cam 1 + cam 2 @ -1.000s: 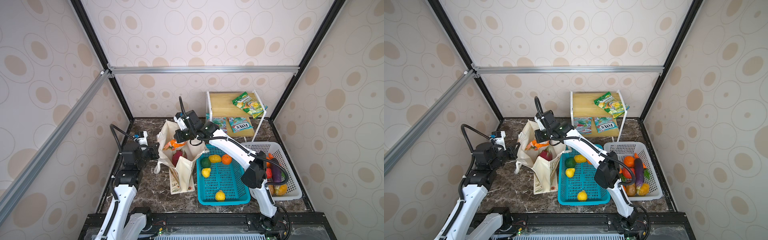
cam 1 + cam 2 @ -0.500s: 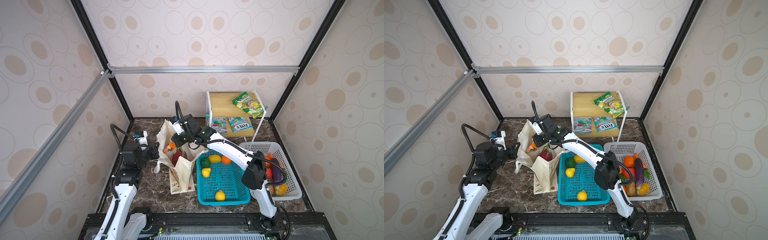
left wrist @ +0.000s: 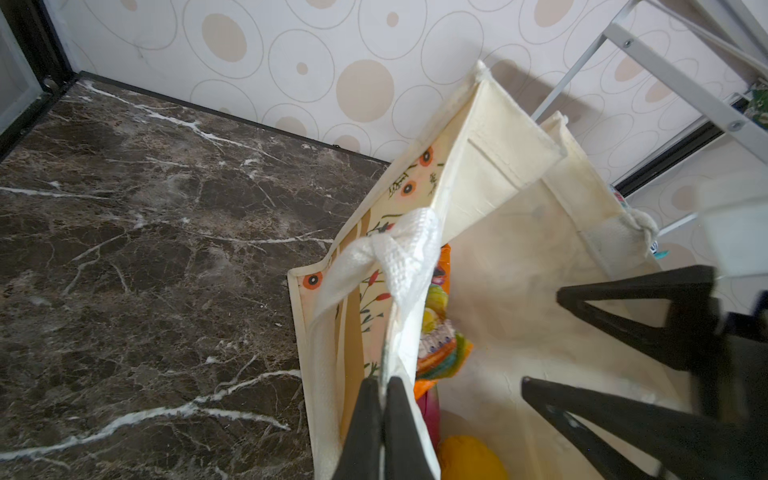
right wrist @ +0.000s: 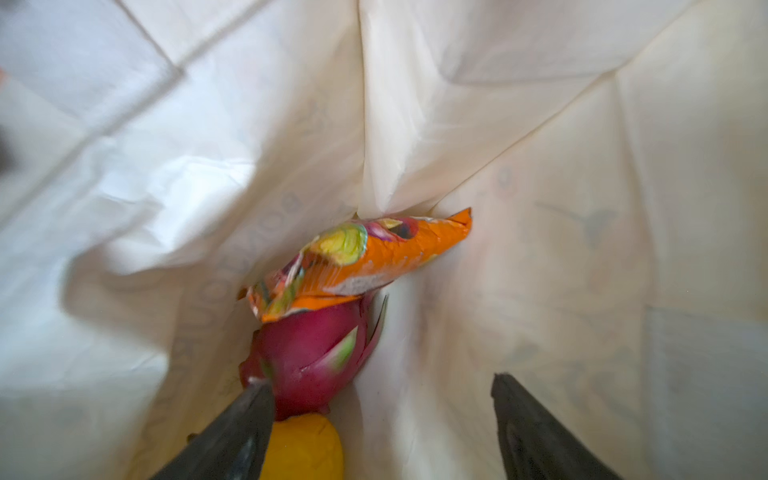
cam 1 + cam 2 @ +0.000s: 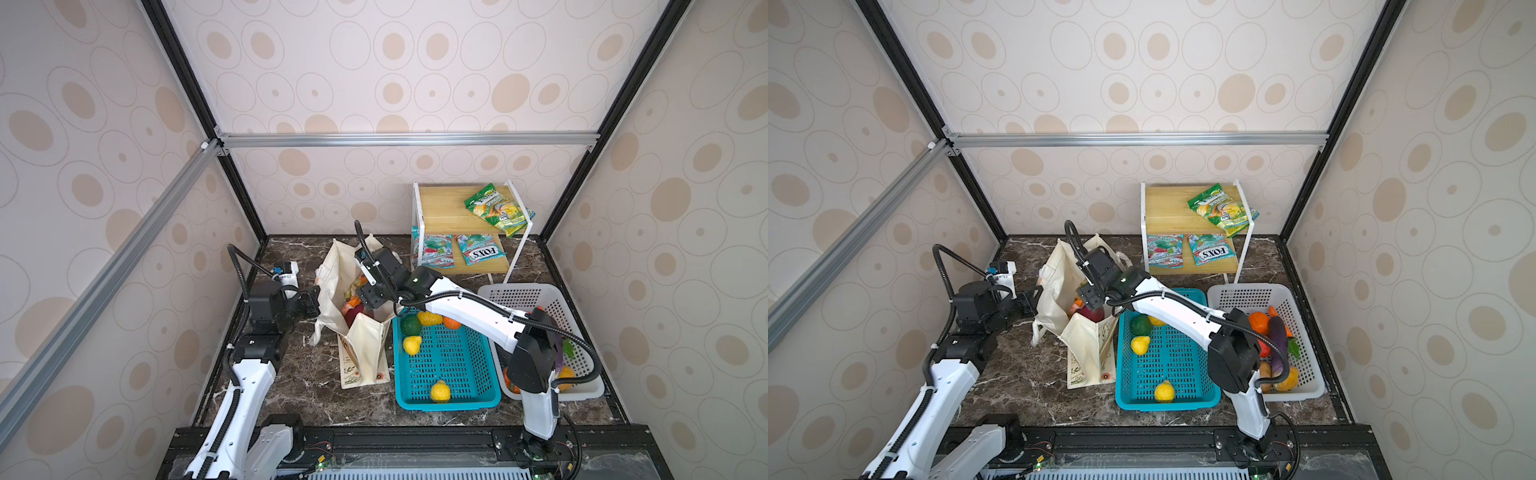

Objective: Place the food into the grocery bag and tie it
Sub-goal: 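Lower the candy bag into the tote and open the right gripper, then move the right gripper back to the shelf toward the green Fox's Spring Tea bag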

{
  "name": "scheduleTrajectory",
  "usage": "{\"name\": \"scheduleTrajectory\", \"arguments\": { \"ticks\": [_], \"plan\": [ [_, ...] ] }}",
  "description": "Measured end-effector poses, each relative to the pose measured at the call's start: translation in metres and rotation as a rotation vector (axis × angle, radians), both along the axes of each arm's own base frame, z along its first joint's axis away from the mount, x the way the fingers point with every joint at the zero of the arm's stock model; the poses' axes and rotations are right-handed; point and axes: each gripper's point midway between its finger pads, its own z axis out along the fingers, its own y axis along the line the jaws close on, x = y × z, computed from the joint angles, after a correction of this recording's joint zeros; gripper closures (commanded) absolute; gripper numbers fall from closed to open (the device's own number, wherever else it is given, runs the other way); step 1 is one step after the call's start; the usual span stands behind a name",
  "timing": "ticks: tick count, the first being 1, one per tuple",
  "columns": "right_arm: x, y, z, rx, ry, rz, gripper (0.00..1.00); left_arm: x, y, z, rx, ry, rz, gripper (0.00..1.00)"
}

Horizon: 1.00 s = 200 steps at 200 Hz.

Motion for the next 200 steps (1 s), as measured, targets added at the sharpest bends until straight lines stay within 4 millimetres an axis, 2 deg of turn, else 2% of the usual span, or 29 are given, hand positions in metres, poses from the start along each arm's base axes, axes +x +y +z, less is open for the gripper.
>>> {"name": "scheduleTrajectory", "arguments": {
  "ticks": [28,53,75,97,108,119,136,147,171,200],
  "plan": [
    [-0.012,-0.01,0.036,0.015,-0.031,-0.04,0.0,0.002,0.0,0.003,0.012,0.007,-0.007,1.0],
    [-0.013,-0.035,0.078,0.041,-0.089,-0.117,0.0,0.004,0.0,0.001,0.027,0.021,-0.015,1.0],
    [-0.023,-0.068,0.119,0.07,-0.164,-0.146,0.0,0.004,0.0,0.0,0.034,0.037,-0.02,1.0],
    [-0.036,-0.111,0.159,0.101,-0.254,-0.181,0.0,0.002,-0.001,-0.001,0.033,0.056,-0.022,1.0],
    [-0.033,-0.133,0.177,0.131,-0.279,-0.217,0.0,0.002,-0.001,0.001,0.035,0.065,-0.022,1.0],
    [-0.022,-0.163,0.19,0.151,-0.296,-0.282,0.0,0.003,-0.003,0.003,0.037,0.071,-0.024,1.0],
    [-0.001,-0.207,0.198,0.14,-0.307,-0.394,0.0,0.004,-0.007,0.003,0.036,0.085,-0.033,1.0],
    [0.009,-0.227,0.199,0.123,-0.309,-0.443,0.0,0.004,-0.008,0.003,0.032,0.089,-0.039,1.0],
    [0.026,-0.257,0.199,0.11,-0.29,-0.507,0.0,0.002,-0.008,0.007,0.031,0.074,-0.034,1.0],
    [0.055,-0.294,0.191,0.1,-0.252,-0.599,0.0,-0.003,-0.003,0.02,0.046,0.031,-0.005,1.0]
  ]
}}
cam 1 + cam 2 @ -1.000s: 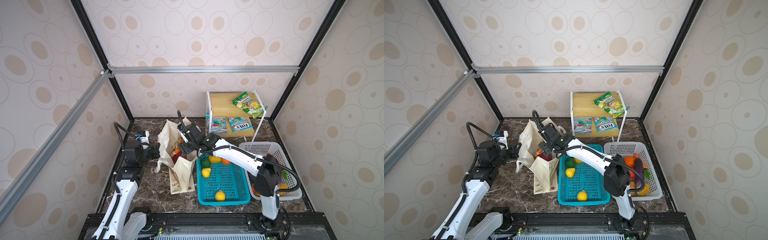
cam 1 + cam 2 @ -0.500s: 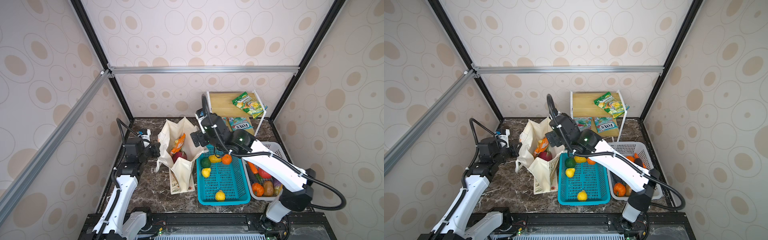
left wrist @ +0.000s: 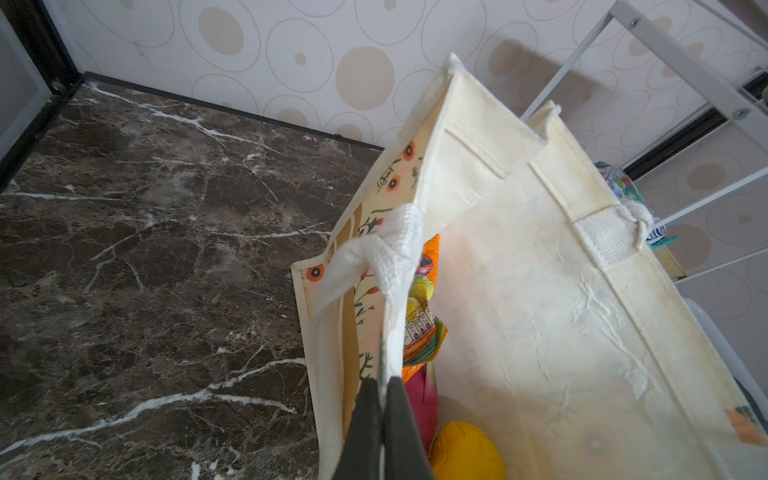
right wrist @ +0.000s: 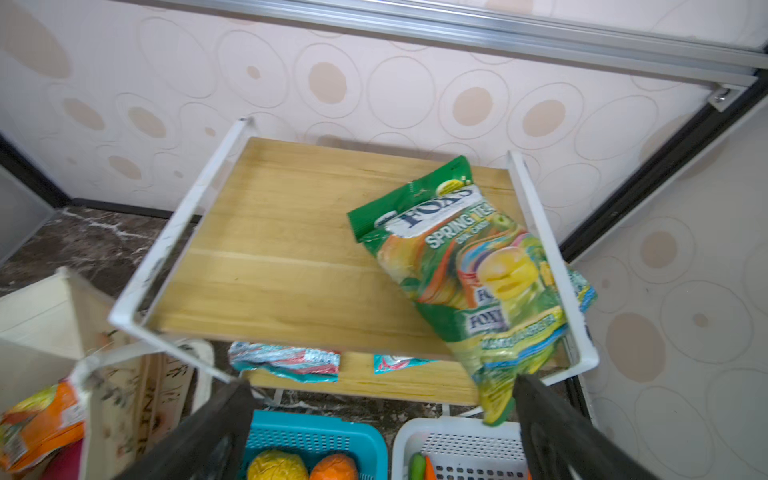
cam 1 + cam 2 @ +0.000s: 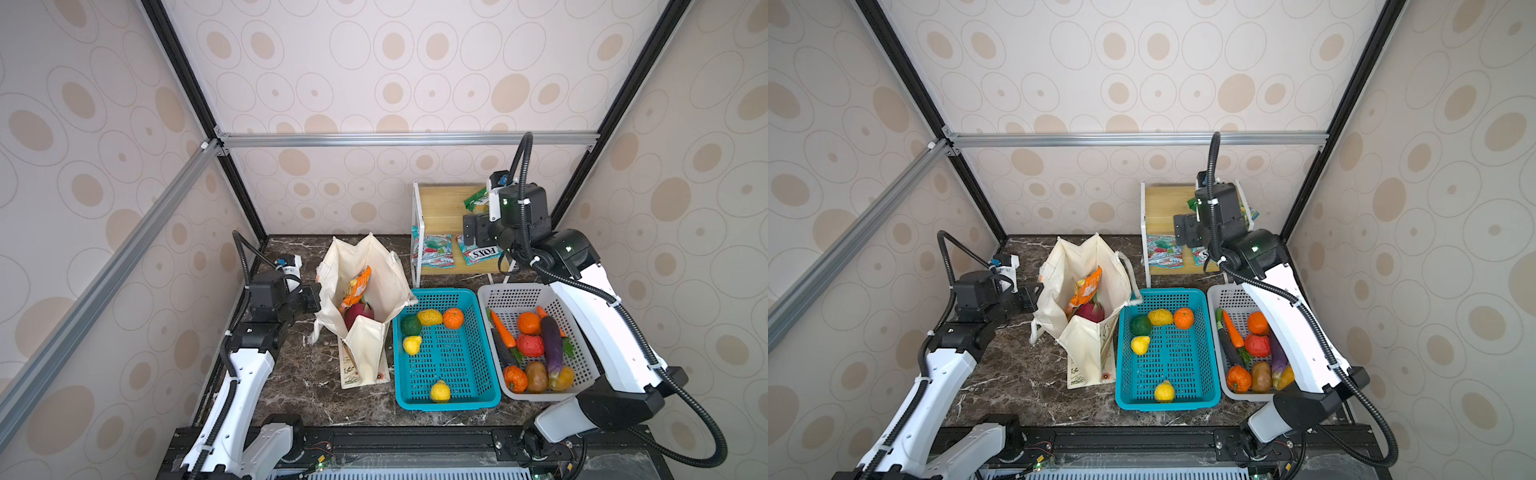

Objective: Place the food into the grocery bag and tie it
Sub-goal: 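Move the right gripper back to the shelf toward the green Fox's Spring Tea bag, then close the right gripper on the top of the Spring Tea bag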

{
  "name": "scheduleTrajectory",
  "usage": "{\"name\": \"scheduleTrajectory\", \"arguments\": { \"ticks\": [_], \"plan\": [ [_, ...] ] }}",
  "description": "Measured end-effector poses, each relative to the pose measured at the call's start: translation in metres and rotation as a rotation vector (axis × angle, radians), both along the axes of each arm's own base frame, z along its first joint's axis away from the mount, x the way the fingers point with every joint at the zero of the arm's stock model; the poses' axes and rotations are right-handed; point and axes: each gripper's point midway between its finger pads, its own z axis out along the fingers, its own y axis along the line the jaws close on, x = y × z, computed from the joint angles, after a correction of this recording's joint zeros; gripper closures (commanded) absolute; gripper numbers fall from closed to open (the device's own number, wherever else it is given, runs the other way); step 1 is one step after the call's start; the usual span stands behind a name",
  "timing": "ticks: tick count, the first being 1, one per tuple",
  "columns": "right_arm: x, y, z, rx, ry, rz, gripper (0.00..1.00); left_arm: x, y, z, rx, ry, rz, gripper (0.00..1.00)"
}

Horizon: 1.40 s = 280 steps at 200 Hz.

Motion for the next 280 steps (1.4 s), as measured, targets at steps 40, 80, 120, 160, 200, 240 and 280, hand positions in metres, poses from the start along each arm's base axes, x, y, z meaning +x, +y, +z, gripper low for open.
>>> {"name": "scheduleTrajectory", "arguments": {
  "ticks": [40,80,120,160,200,240,280],
  "plan": [
    [0.024,-0.003,-0.033,-0.019,0.095,-0.011,0.01,0.0,0.002,0.0,0.006,-0.002,0.008,1.0],
    [0.03,0.012,-0.054,0.017,0.161,0.039,0.04,0.0,0.001,-0.001,0.005,0.001,0.008,1.0],
    [0.027,0.033,-0.046,0.109,0.149,0.133,0.01,0.0,0.001,0.0,0.005,0.001,0.007,1.0],
    [0.016,0.031,-0.022,0.153,0.094,0.17,0.01,0.0,0.0,-0.001,-0.001,-0.002,0.003,1.0],
    [0.025,0.0,-0.009,0.087,0.05,0.048,0.03,-0.001,-0.002,-0.002,-0.014,-0.011,-0.005,1.0],
    [0.041,-0.002,-0.04,0.041,0.123,0.008,0.06,-0.001,-0.002,-0.002,-0.016,-0.014,-0.008,1.0],
    [0.046,0.013,-0.052,0.115,0.153,0.049,0.09,-0.001,-0.002,-0.002,-0.016,-0.015,-0.008,1.0]
  ]
}}
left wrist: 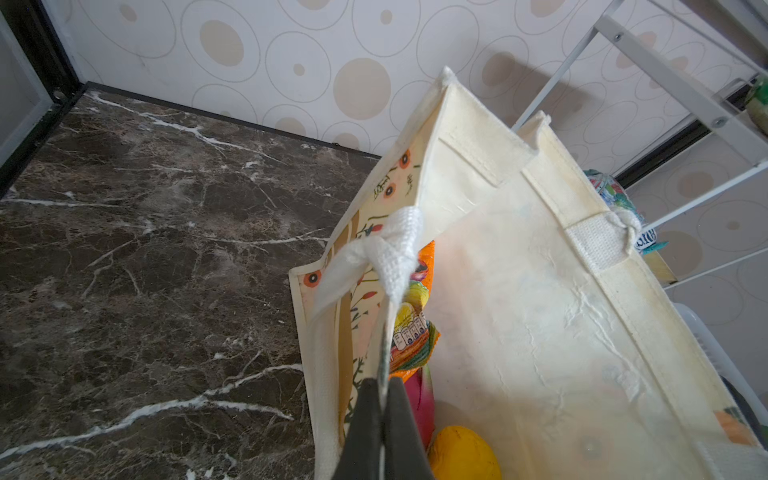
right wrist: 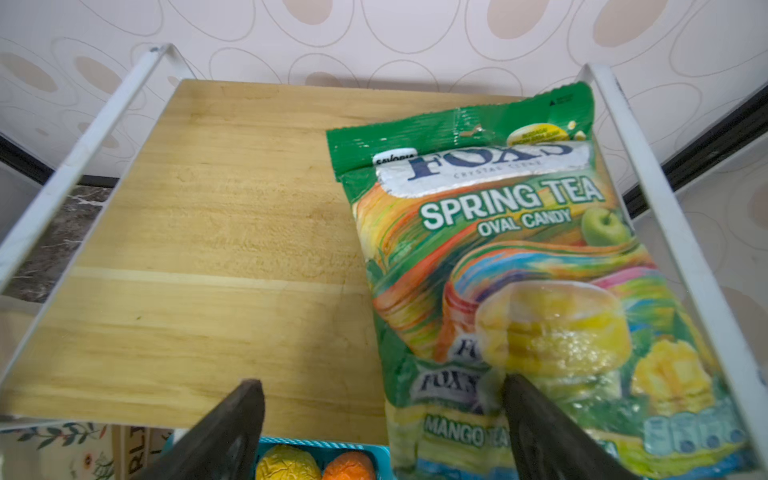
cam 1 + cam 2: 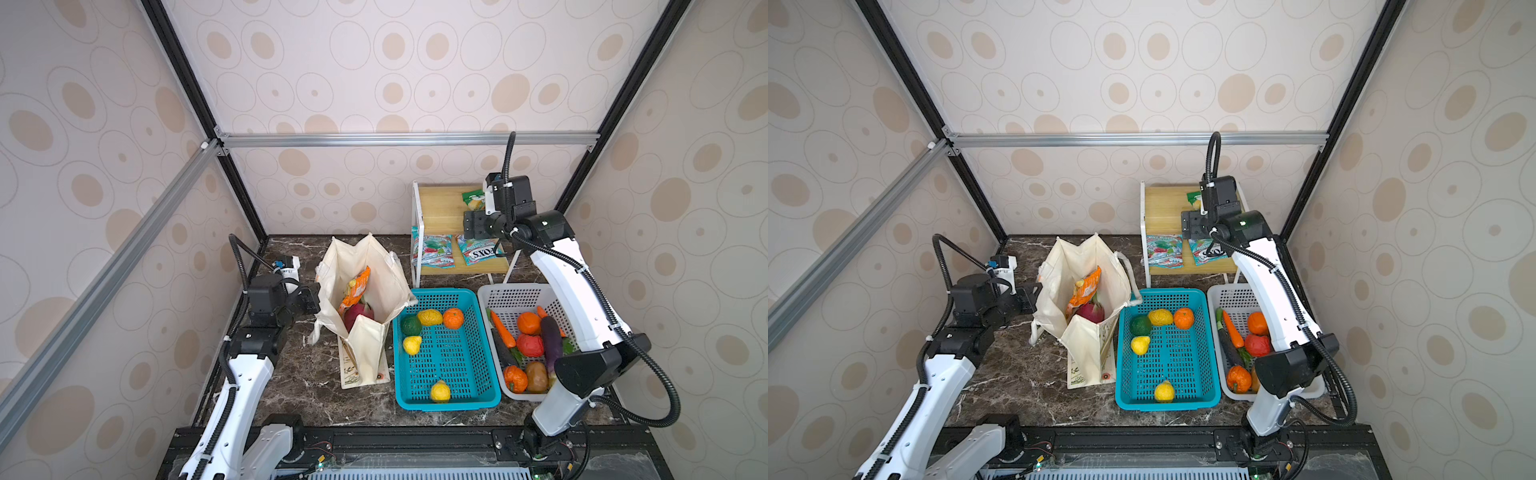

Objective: Place the food into the grocery bag and tie it
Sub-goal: 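Close the right gripper on the top of the Spring Tea bag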

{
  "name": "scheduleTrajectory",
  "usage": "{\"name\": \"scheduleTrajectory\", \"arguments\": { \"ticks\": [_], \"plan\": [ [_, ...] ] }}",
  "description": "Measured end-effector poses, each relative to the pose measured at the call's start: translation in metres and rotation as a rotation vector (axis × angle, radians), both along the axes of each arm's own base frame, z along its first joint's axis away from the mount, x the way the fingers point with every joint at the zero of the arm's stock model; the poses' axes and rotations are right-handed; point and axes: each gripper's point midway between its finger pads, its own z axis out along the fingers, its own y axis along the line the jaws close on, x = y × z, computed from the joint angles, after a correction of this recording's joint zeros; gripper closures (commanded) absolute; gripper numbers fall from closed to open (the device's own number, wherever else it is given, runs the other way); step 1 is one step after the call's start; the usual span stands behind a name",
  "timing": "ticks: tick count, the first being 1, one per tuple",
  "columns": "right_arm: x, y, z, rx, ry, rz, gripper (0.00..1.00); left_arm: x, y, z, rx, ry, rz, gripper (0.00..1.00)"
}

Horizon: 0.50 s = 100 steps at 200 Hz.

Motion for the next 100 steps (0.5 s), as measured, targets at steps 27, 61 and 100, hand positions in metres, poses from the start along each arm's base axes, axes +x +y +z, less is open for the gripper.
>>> {"name": "scheduleTrajectory", "arguments": {
  "ticks": [27,61,100],
  "plan": [
    [0.002,0.013,0.003,0.077,-0.002,0.032,0.09,-0.001,-0.002,0.002,-0.015,-0.005,-0.01,1.0],
    [0.004,0.034,0.01,0.168,-0.011,0.104,0.08,-0.001,-0.004,0.004,-0.03,-0.006,-0.014,1.0],
    [-0.002,0.045,0.019,0.23,-0.042,0.16,0.07,-0.001,-0.005,0.002,-0.04,-0.007,-0.015,1.0]
  ]
}}
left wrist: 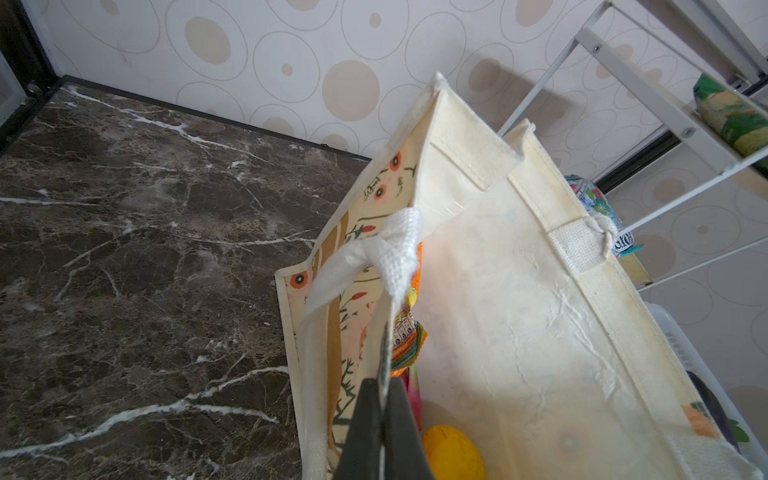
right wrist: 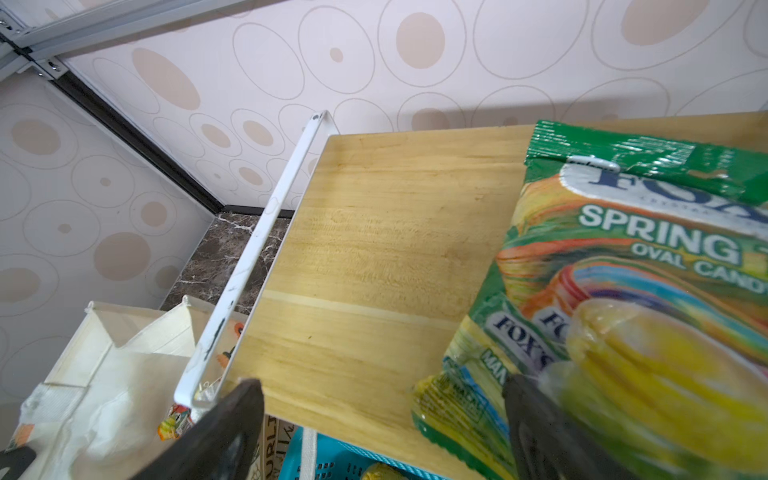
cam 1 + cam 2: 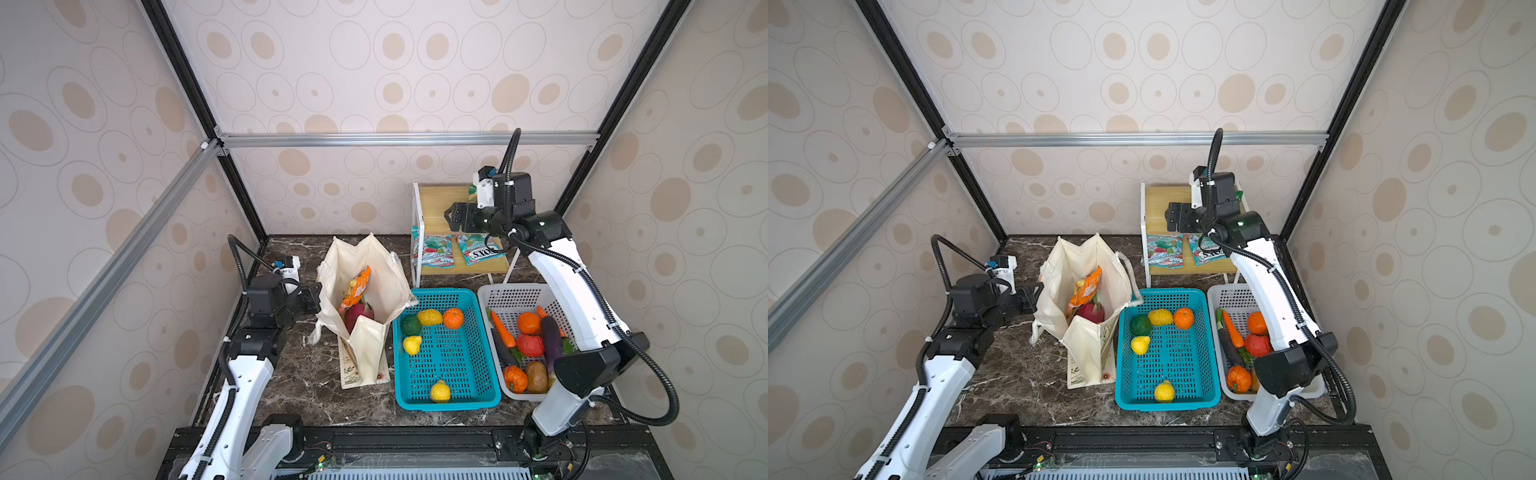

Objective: Place the food into the grocery bag and tie it
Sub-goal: 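Close the right gripper on the top of the Spring Tea bag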

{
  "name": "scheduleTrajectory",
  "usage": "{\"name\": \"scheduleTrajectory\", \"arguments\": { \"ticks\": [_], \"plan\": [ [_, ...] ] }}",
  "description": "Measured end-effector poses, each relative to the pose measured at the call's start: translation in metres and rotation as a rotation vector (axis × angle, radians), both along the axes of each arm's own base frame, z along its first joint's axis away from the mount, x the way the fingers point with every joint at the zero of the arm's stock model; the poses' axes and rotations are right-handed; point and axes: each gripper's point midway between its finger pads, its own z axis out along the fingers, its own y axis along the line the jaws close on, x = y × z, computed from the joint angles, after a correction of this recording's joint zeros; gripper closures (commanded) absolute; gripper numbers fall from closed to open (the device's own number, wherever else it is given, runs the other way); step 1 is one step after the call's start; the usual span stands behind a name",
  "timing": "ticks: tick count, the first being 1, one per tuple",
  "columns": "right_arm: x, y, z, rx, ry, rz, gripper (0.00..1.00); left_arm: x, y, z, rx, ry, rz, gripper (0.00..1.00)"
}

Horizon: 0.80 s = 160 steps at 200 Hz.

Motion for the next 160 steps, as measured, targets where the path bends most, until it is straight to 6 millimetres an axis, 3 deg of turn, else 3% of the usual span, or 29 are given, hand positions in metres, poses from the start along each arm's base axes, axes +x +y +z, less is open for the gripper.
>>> {"name": "scheduleTrajectory", "arguments": {
  "ticks": [45,71,92,121,160],
  "plan": [
    [-0.032,-0.024,0.022,0.021,-0.053,-0.06,0.1,0.0,0.0,-0.001,-0.008,-0.008,0.001,1.0],
    [-0.055,-0.055,0.037,0.052,-0.091,-0.129,0.13,0.0,-0.001,-0.002,-0.013,-0.008,-0.003,1.0],
    [-0.059,-0.086,0.041,0.075,-0.094,-0.211,0.21,0.0,-0.002,-0.002,-0.015,-0.011,-0.005,1.0],
    [-0.05,-0.117,0.026,0.133,-0.042,-0.28,0.29,-0.001,-0.002,-0.003,-0.016,-0.011,-0.006,1.0],
    [-0.036,-0.125,-0.005,0.222,0.063,-0.272,0.32,-0.001,-0.002,-0.003,-0.018,-0.015,-0.005,1.0]
  ]
}}
